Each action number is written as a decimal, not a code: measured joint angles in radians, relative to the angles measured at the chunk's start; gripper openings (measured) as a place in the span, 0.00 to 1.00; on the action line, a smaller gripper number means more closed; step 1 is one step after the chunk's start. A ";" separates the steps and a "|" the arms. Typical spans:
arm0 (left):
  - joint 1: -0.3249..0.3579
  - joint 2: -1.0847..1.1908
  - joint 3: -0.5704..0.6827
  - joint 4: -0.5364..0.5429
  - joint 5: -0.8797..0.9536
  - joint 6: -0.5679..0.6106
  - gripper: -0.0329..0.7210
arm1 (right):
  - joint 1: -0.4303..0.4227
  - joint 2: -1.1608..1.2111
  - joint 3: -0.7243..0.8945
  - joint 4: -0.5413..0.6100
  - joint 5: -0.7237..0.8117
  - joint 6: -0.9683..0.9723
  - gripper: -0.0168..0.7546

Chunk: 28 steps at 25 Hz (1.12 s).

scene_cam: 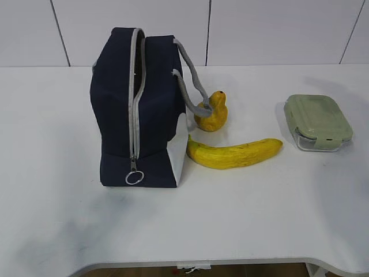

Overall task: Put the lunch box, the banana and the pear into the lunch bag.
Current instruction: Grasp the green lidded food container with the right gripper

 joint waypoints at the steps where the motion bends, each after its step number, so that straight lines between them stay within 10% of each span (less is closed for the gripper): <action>1: 0.000 0.000 0.000 0.000 0.000 0.000 0.37 | -0.017 0.025 0.000 0.062 0.028 -0.052 0.63; 28: 0.000 0.000 0.000 0.001 0.000 0.000 0.37 | -0.110 0.592 -0.308 0.318 0.186 -0.309 0.63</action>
